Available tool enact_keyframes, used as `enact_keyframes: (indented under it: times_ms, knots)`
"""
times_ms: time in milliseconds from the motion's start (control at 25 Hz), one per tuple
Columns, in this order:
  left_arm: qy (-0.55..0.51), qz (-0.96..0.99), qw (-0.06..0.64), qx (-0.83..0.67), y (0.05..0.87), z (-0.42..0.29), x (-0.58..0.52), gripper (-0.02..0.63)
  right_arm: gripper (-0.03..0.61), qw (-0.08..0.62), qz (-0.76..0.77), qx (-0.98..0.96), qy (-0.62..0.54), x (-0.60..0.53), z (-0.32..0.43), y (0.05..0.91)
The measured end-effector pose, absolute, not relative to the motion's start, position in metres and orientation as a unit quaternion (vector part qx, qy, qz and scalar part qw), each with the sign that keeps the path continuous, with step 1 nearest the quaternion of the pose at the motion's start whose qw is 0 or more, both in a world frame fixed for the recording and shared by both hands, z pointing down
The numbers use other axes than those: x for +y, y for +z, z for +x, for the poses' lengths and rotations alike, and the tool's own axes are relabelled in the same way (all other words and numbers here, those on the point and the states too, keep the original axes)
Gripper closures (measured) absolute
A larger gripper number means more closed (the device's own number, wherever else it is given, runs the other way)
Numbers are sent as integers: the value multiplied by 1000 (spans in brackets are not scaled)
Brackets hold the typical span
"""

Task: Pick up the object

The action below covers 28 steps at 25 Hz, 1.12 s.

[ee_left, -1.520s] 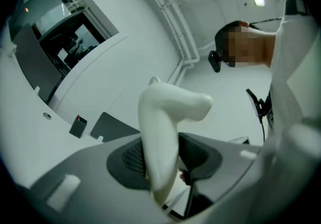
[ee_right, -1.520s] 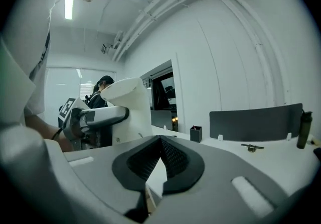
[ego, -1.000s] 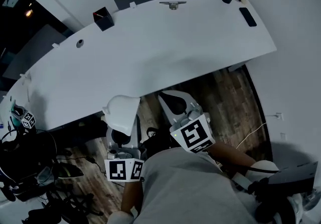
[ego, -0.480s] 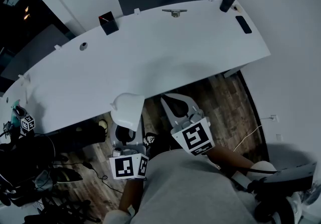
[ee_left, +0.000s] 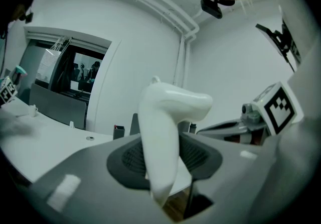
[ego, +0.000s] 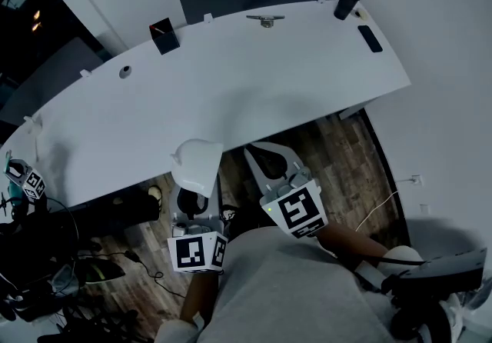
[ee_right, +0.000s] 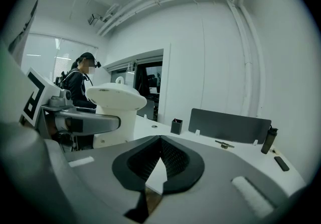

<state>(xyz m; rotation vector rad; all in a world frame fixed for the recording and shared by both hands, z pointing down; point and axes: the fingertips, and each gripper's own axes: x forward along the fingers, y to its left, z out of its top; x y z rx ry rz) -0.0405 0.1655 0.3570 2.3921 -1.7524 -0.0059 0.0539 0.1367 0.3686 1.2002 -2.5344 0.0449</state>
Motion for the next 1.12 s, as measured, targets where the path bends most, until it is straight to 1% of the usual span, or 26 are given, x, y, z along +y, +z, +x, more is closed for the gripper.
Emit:
enact_keyframes:
  times_ms: [1120]
  knots:
    - [-4,805,90,-586,356,-38,149,448,577,170,417,-893,17,120,55,370]
